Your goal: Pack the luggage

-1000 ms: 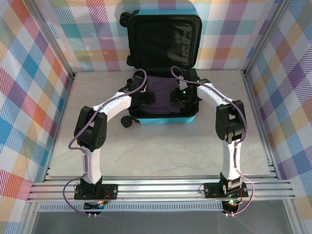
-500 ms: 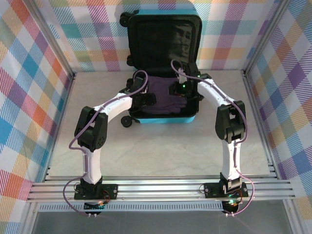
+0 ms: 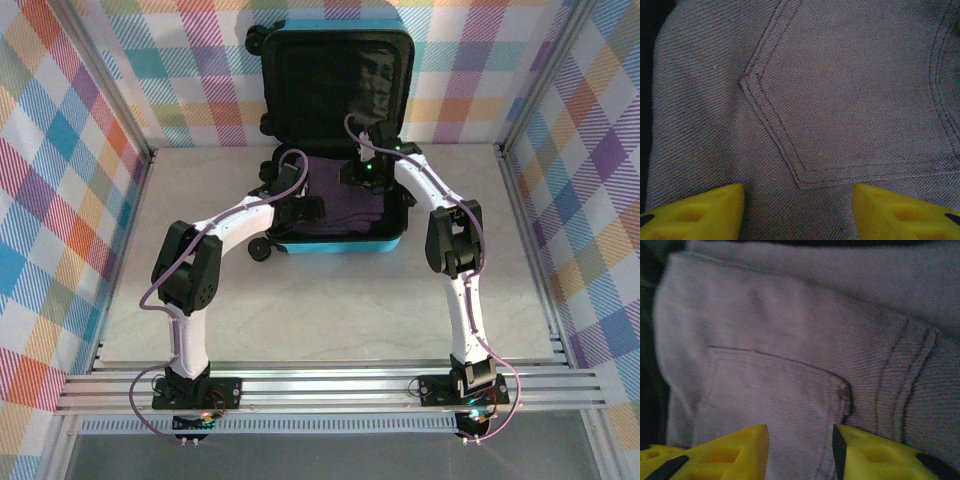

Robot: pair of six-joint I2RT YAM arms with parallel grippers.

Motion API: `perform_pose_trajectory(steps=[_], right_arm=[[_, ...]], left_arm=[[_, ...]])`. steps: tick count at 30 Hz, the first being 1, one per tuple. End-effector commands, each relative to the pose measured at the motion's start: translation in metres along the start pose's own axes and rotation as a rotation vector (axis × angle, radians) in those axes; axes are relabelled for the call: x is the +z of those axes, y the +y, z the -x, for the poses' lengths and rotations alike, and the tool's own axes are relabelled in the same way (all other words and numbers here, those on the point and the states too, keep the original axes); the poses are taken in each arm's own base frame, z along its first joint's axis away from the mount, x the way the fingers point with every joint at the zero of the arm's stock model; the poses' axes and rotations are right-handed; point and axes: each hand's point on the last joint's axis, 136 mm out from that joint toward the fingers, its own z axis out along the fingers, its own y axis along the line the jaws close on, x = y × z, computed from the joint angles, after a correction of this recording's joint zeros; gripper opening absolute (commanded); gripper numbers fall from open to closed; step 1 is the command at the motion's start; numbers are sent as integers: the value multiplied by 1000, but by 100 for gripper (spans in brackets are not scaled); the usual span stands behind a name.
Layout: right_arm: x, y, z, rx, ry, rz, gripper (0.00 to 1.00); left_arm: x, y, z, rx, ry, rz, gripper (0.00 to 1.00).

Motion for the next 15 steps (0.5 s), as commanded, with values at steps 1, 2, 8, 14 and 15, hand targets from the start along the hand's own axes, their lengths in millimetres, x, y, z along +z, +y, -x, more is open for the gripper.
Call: perform_pose_trajectory(steps=[1, 2, 8, 14, 15], right_arm=[[2, -3, 6, 30, -4, 4, 40], [5, -6, 5, 37, 2, 1, 40], [15, -14, 2, 52, 29, 2, 40], [-14, 6, 19, 8, -33, 31, 40], [-21, 11, 22, -4, -50, 36, 41]], left_arm=[[1, 1, -17, -11, 43, 20, 58], [1, 3, -17, -11, 45, 27, 58], [-5, 4, -15, 5, 36, 39, 58], [-34, -5, 8, 42, -28, 27, 59], [-39, -9, 12, 46, -34, 11, 59]])
